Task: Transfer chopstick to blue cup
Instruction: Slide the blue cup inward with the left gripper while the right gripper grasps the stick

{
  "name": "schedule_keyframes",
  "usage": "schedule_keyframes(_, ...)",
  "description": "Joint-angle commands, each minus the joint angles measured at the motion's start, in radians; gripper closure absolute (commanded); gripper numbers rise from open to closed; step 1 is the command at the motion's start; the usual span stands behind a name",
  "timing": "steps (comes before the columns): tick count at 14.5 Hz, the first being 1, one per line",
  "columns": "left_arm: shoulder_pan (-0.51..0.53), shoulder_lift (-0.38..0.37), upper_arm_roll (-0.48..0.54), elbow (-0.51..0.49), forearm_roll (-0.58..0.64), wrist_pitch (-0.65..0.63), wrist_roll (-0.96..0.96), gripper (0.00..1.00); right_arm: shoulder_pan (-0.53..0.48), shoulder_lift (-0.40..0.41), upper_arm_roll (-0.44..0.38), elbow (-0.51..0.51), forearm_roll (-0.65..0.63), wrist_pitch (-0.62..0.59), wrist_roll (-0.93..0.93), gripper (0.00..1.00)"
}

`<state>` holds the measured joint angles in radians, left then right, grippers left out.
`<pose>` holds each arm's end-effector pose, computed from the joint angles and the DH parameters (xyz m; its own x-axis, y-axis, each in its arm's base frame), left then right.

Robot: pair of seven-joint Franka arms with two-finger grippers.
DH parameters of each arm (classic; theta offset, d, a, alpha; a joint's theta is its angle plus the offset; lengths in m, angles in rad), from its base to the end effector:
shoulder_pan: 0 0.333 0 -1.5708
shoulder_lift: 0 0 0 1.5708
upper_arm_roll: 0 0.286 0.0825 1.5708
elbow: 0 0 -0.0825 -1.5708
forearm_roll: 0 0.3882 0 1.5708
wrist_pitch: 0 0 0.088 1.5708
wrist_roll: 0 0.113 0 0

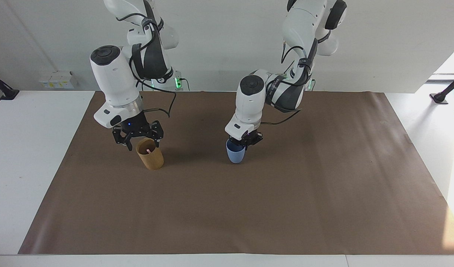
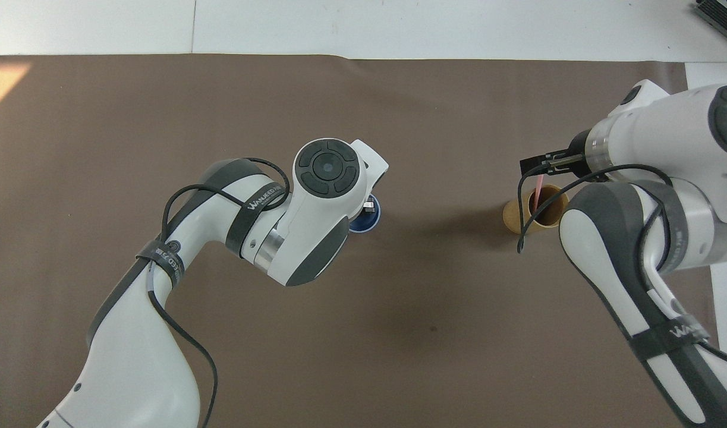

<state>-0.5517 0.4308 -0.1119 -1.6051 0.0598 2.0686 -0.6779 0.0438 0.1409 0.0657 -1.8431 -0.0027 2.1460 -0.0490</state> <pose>0.5345 -0.4040 0.3495 0.9995 -0.0021 0.0320 -0.0026 -0.9999 0.0170 0.6120 0.0659 0.4271 0.9745 0.1557 0.1617 0.1576 -0.9875 0.0012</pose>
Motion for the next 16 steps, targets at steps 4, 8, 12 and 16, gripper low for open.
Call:
schedule_keyframes(4,0.006,0.04,0.011,-0.001,0.034,0.054,-0.015,1.0,-0.002,-0.035,0.006,-0.058,0.001,0.026,-0.029,0.86)
schedule_keyframes(8,0.009,0.043,0.011,-0.001,0.045,0.056,-0.012,0.78,-0.002,-0.033,0.006,-0.051,0.001,0.031,-0.02,1.0)
schedule_keyframes(12,0.025,0.008,0.018,-0.001,0.066,0.012,0.004,0.0,-0.002,-0.059,0.006,-0.042,0.001,0.028,-0.014,1.0)
schedule_keyframes(16,0.094,-0.092,0.018,0.001,0.064,-0.076,0.053,0.0,-0.008,-0.15,0.005,-0.044,0.001,0.008,-0.014,1.0)
